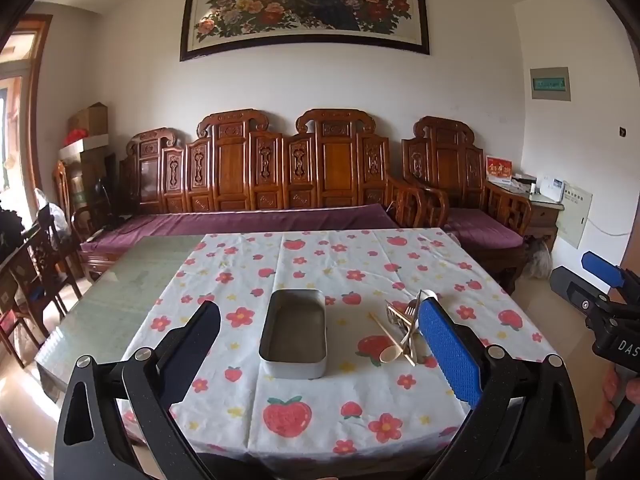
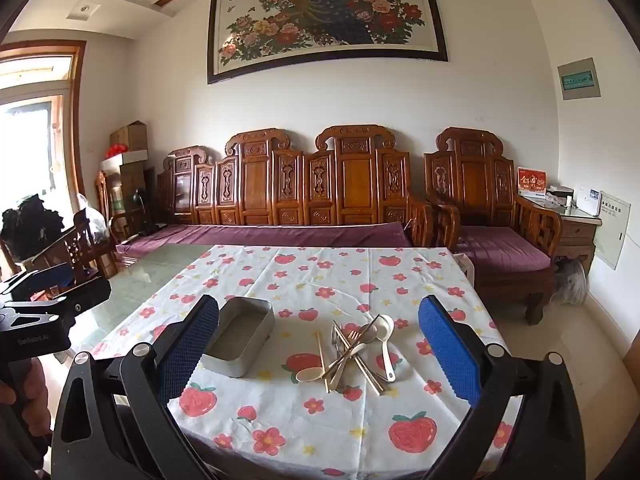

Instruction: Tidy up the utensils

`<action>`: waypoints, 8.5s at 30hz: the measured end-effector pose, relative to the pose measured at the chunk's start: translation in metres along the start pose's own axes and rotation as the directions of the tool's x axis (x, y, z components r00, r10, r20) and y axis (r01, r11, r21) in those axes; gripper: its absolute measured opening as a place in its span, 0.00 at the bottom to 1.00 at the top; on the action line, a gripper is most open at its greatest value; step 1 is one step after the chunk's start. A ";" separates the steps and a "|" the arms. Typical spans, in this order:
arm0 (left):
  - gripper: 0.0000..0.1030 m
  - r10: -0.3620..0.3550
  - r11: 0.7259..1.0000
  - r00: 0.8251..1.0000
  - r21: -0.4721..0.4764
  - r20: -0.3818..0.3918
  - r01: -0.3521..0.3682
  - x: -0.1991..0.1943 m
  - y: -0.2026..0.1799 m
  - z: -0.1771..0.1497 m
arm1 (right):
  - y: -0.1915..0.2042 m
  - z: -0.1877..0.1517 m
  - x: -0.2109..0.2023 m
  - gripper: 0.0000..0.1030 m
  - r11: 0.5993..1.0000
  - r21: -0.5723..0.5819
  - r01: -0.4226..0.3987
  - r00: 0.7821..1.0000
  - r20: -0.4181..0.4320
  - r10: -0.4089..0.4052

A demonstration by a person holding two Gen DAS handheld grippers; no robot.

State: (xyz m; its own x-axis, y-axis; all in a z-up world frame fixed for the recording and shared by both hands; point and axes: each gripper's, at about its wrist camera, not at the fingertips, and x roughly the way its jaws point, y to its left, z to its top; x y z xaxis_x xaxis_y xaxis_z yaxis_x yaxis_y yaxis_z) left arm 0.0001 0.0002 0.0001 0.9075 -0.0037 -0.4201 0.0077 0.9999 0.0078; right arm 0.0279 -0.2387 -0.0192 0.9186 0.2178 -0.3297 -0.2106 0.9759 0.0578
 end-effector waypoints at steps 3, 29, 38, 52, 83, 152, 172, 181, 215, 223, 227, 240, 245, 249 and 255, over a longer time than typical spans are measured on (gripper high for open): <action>0.93 0.002 1.000 1.000 0.002 -0.002 -0.002 0.002 0.001 0.000 | 0.000 0.000 0.000 0.98 1.000 0.004 -0.002 1.000 0.001 0.002; 0.93 -0.002 1.000 1.000 0.002 0.012 0.002 -0.002 -0.003 0.001 | 0.000 0.001 -0.001 0.98 1.000 0.007 -0.002 1.000 0.000 0.002; 0.93 -0.003 1.000 1.000 0.002 0.012 0.003 -0.001 -0.003 0.001 | 0.000 0.002 -0.002 0.98 1.000 0.007 -0.002 1.000 0.001 0.002; 0.93 -0.001 1.000 1.000 0.003 0.014 0.001 -0.001 -0.004 0.001 | 0.003 0.004 0.000 0.98 1.000 0.008 -0.003 1.000 0.002 0.003; 0.93 -0.006 1.000 1.000 0.002 0.018 0.006 -0.006 -0.008 0.010 | 0.005 0.004 0.003 0.98 1.000 0.010 -0.006 1.000 0.005 0.005; 0.35 -0.294 0.911 0.806 0.105 -0.513 0.399 0.331 -0.141 -0.102 | -0.130 -0.121 0.240 0.67 0.998 -0.015 0.061 0.890 -0.453 -0.061; 0.04 -0.299 0.901 0.766 0.097 -0.569 0.423 0.365 -0.155 -0.111 | -0.134 -0.120 0.241 0.67 0.997 -0.011 0.071 0.882 -0.466 -0.068; 0.04 -0.267 0.898 0.773 0.142 -0.575 0.416 0.369 -0.163 -0.111 | -0.134 -0.119 0.237 0.67 0.997 -0.017 0.070 0.885 -0.460 -0.070; 0.04 -0.328 0.933 0.876 0.026 -0.353 0.360 0.250 -0.056 -0.071 | -0.024 -0.160 0.320 0.20 0.978 -0.018 -0.207 0.801 -0.578 0.159; 0.04 -0.316 0.938 0.882 0.024 -0.350 0.346 0.241 -0.044 -0.071 | -0.011 -0.169 0.333 0.15 0.972 -0.089 -0.217 0.761 -0.639 0.112; 0.04 -0.319 0.941 0.885 0.000 -0.340 0.339 0.234 -0.035 -0.066 | -0.008 -0.171 0.335 0.06 0.974 -0.107 -0.198 0.746 -0.661 0.079; 0.04 -0.246 0.964 0.920 0.020 -0.305 0.265 0.215 0.001 -0.045 | -0.018 -0.124 0.294 0.06 0.984 -0.063 -0.166 0.812 -0.575 0.100; 0.04 -0.198 0.975 0.928 0.033 -0.314 0.219 0.217 0.023 -0.046 | -0.010 -0.107 0.277 0.06 0.981 -0.057 -0.187 0.830 -0.543 0.127; 0.04 -0.167 0.980 0.923 0.044 -0.347 0.194 0.228 0.039 -0.050 | 0.005 -0.100 0.269 0.06 0.975 -0.059 -0.213 0.835 -0.530 0.150; 0.04 -0.141 0.986 0.901 0.028 -0.411 0.167 0.255 0.059 -0.063 | 0.027 -0.099 0.267 0.06 0.965 -0.061 -0.256 0.826 -0.532 0.186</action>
State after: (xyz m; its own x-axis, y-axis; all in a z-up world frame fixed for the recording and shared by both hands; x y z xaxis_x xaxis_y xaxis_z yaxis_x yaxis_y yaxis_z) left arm 0.2053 0.0592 -0.1631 0.6437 -0.1403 -0.7523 0.1709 0.9846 -0.0373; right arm 0.2341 -0.1558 -0.1993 0.5419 0.3527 -0.7629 -0.4588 0.8846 0.0831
